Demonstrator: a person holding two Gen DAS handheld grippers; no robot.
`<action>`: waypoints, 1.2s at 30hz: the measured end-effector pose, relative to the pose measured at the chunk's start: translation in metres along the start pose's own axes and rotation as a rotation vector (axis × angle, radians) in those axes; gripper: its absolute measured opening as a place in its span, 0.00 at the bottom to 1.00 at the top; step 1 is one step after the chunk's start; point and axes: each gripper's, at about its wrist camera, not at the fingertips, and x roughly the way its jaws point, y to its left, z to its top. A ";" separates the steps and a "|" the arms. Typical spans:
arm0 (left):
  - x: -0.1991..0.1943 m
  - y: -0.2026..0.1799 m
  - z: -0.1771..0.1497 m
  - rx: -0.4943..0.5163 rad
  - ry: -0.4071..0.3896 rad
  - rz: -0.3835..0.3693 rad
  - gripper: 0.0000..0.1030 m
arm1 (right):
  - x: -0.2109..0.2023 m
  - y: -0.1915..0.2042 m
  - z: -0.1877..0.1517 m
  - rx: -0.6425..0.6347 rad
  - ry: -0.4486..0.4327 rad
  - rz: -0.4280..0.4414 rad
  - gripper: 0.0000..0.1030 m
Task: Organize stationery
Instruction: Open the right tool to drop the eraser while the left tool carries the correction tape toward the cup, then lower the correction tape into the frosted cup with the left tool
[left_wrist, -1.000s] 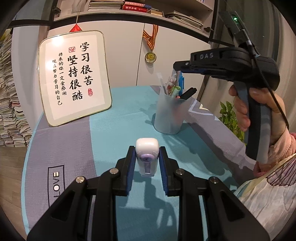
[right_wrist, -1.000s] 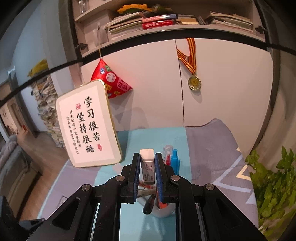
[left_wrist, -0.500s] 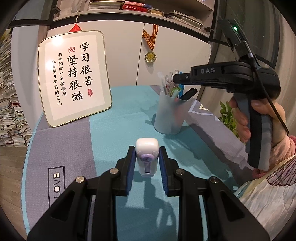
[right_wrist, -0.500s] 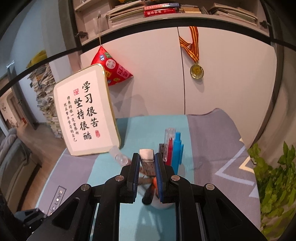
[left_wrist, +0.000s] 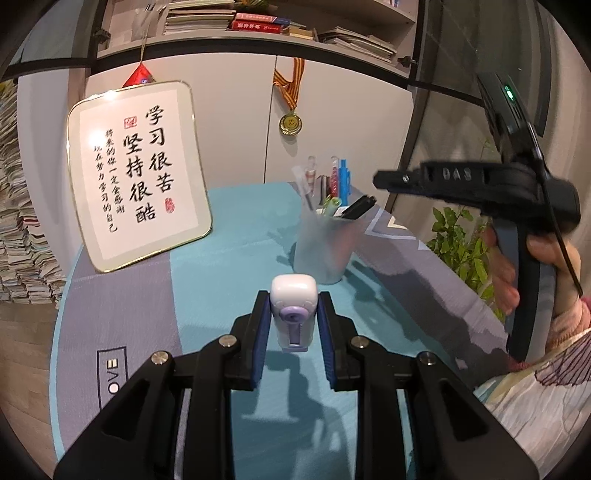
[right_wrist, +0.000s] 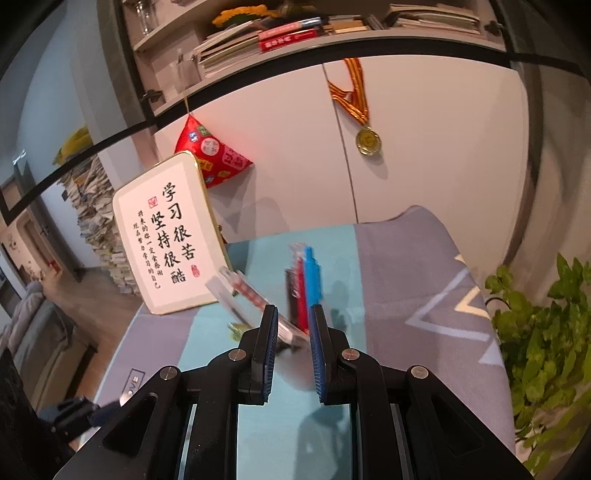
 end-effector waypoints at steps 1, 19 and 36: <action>0.000 -0.003 0.002 0.005 -0.004 0.000 0.23 | -0.002 -0.002 -0.002 0.005 -0.001 0.000 0.17; -0.007 -0.049 0.073 0.048 -0.149 0.026 0.23 | -0.025 -0.042 -0.057 -0.008 0.060 0.002 0.17; 0.053 -0.068 0.110 0.014 -0.095 0.024 0.23 | -0.028 -0.068 -0.075 0.035 0.053 0.060 0.17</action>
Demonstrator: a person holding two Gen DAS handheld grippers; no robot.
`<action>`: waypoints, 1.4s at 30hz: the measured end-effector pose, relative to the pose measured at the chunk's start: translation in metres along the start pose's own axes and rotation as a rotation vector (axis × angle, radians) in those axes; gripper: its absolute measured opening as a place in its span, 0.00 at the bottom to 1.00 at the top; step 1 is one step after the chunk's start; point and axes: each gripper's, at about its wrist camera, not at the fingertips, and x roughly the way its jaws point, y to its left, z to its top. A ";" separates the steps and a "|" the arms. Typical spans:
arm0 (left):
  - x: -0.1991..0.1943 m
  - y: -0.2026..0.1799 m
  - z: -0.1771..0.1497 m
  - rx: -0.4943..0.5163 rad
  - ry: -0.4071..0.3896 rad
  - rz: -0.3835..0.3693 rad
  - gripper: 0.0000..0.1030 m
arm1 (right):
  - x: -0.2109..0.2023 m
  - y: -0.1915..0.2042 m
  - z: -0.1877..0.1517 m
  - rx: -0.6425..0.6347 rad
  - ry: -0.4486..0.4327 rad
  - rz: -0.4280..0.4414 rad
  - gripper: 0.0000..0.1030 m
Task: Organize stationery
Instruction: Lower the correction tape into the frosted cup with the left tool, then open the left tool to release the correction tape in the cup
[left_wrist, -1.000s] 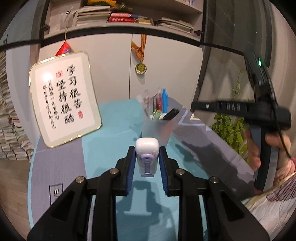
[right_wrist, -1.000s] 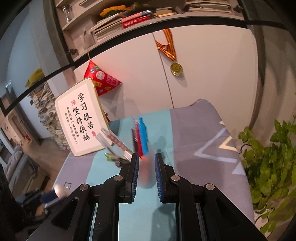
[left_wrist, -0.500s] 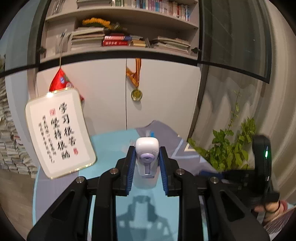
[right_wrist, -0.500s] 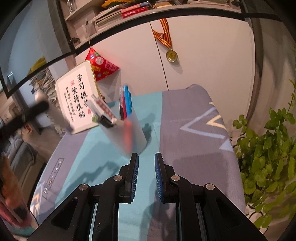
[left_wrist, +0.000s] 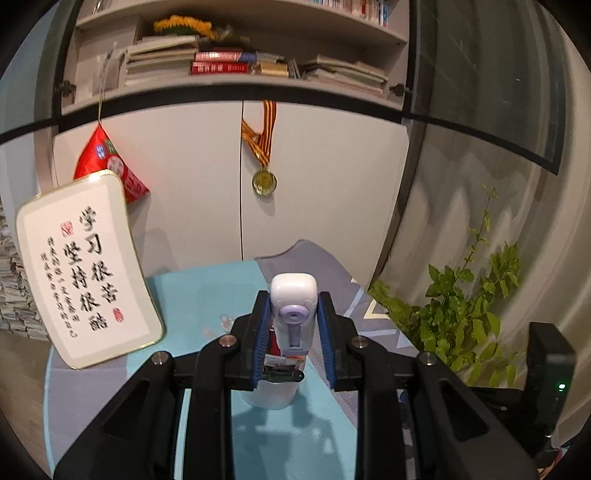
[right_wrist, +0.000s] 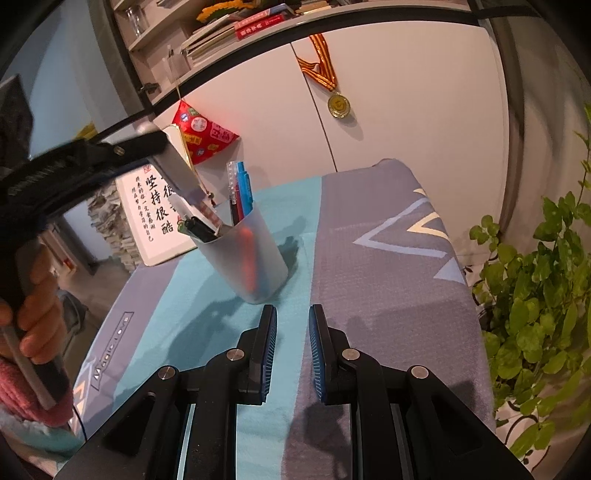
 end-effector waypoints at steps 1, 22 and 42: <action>0.004 0.001 -0.001 -0.004 0.010 -0.001 0.23 | 0.000 -0.001 0.000 0.002 -0.001 0.000 0.17; 0.039 0.020 -0.010 -0.077 0.092 -0.029 0.23 | 0.011 -0.002 0.001 -0.003 0.029 0.001 0.17; 0.018 0.022 -0.013 0.000 0.039 0.030 0.37 | 0.013 0.005 0.002 -0.021 0.038 -0.011 0.17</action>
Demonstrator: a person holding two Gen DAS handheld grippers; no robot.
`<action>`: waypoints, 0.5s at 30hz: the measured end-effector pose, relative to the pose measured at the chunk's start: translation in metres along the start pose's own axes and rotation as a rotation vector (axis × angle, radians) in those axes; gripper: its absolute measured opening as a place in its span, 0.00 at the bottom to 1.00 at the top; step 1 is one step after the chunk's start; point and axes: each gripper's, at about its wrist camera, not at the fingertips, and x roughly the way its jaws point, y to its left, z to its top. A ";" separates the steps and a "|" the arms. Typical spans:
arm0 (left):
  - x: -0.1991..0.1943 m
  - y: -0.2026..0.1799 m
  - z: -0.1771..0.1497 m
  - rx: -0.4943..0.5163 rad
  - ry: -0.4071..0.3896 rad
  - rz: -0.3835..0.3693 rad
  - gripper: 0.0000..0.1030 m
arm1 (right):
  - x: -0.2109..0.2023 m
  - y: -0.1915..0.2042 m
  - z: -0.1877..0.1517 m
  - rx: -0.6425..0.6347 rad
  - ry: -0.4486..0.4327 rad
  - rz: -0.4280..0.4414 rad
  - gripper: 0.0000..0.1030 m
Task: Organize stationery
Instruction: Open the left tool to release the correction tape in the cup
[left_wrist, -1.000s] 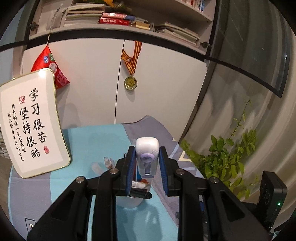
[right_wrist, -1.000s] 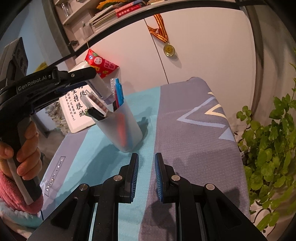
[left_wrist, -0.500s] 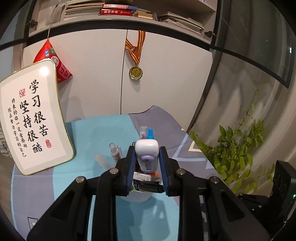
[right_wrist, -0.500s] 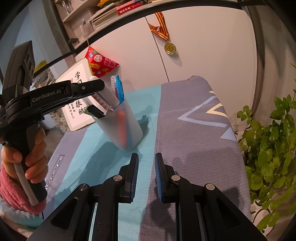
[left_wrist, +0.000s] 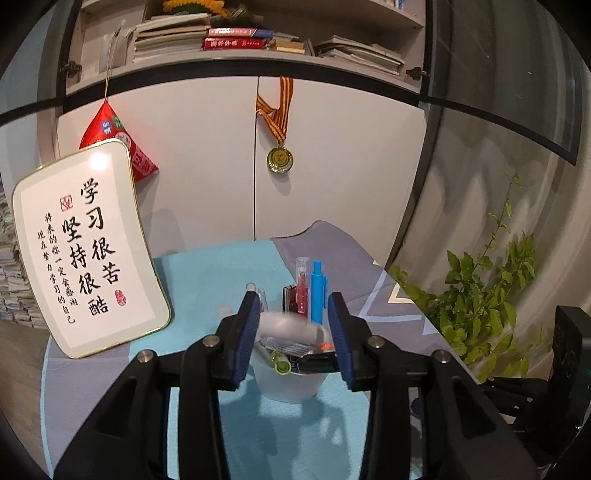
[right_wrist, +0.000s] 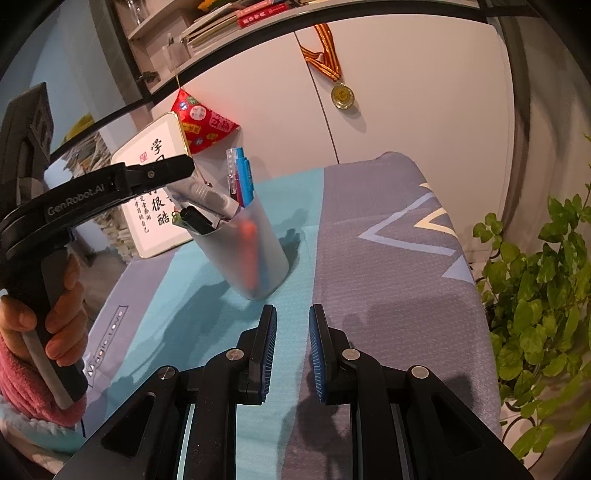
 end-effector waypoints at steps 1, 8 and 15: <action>-0.001 -0.001 0.000 0.006 -0.003 -0.001 0.37 | 0.000 0.001 0.000 -0.002 0.001 -0.001 0.17; -0.008 -0.006 -0.004 0.051 -0.027 0.010 0.43 | -0.001 0.006 0.001 -0.013 0.005 -0.011 0.17; -0.018 -0.006 -0.008 0.069 -0.056 0.026 0.49 | -0.001 0.013 0.003 -0.027 0.009 -0.018 0.17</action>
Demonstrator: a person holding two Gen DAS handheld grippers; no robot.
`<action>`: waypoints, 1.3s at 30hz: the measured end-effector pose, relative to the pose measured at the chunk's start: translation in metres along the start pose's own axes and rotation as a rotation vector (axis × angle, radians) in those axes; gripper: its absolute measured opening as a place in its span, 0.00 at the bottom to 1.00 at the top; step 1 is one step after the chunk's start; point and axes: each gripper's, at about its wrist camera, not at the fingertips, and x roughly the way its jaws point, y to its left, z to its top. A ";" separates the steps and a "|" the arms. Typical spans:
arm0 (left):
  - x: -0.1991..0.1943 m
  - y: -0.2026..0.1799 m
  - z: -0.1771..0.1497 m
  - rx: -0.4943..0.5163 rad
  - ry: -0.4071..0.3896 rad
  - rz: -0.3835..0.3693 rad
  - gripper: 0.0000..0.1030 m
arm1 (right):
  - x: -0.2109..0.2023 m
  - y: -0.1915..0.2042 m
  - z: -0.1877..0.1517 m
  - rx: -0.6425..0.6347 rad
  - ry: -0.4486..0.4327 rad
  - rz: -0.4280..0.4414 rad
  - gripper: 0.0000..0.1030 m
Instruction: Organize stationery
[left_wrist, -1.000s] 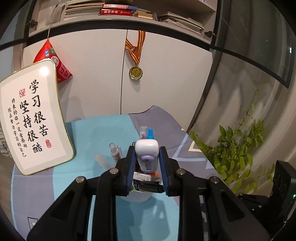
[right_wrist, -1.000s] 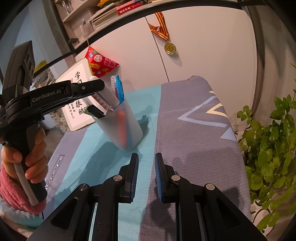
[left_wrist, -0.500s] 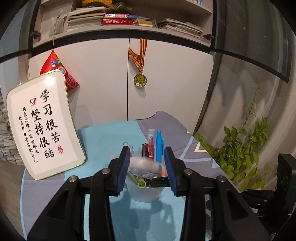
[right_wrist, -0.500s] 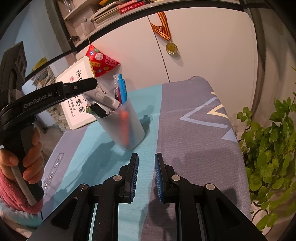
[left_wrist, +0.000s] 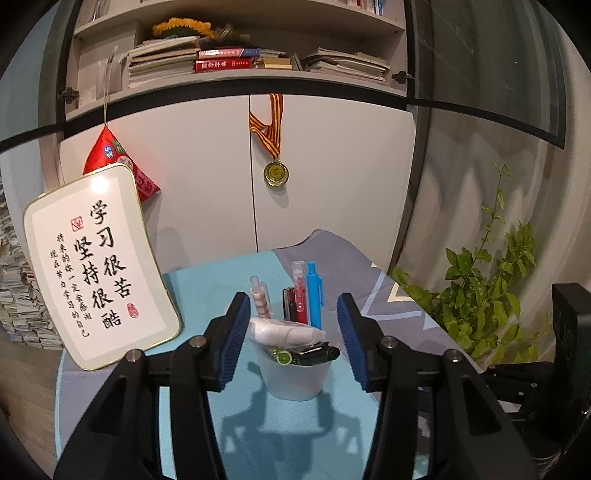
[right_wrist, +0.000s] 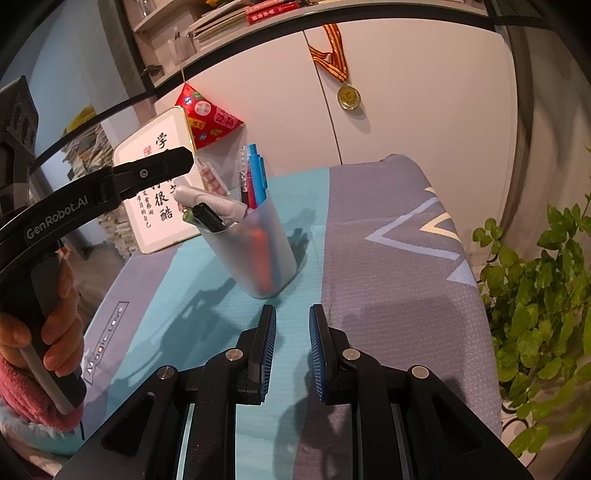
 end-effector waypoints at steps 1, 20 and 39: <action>-0.003 0.000 -0.001 0.004 -0.006 0.006 0.50 | 0.000 0.001 0.000 -0.002 0.000 0.000 0.17; -0.089 0.022 -0.033 -0.016 -0.083 0.125 0.76 | -0.031 0.045 -0.002 -0.079 -0.036 -0.030 0.18; -0.206 0.009 -0.051 -0.043 -0.200 0.156 0.99 | -0.150 0.122 -0.027 -0.167 -0.260 -0.187 0.49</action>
